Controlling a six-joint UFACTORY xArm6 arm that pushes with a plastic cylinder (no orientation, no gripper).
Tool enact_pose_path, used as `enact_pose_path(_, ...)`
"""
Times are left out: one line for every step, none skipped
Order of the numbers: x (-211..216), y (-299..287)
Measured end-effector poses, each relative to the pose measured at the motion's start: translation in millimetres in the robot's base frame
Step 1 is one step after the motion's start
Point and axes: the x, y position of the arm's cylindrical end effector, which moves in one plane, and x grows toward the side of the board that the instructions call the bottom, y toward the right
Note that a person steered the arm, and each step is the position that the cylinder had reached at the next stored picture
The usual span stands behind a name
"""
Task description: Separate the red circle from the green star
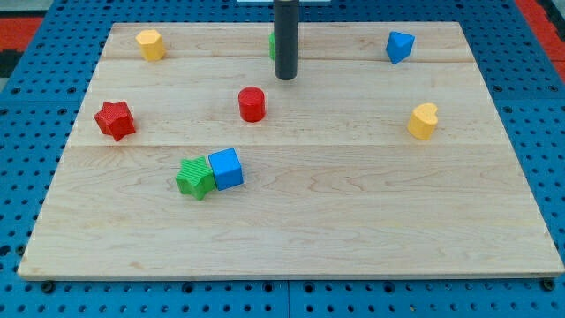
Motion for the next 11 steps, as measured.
enact_pose_path(24.7,-26.0)
enact_pose_path(49.8,-68.4)
enact_pose_path(74.2,-95.8)
enact_pose_path(101.4,-111.2)
enact_pose_path(144.2,-144.6)
enact_pose_path(167.6,-164.7)
enact_pose_path(162.9,-182.7)
enact_pose_path(150.4,-182.4)
enact_pose_path(151.0,-160.6)
enact_pose_path(151.5,-140.8)
enact_pose_path(151.5,-126.1)
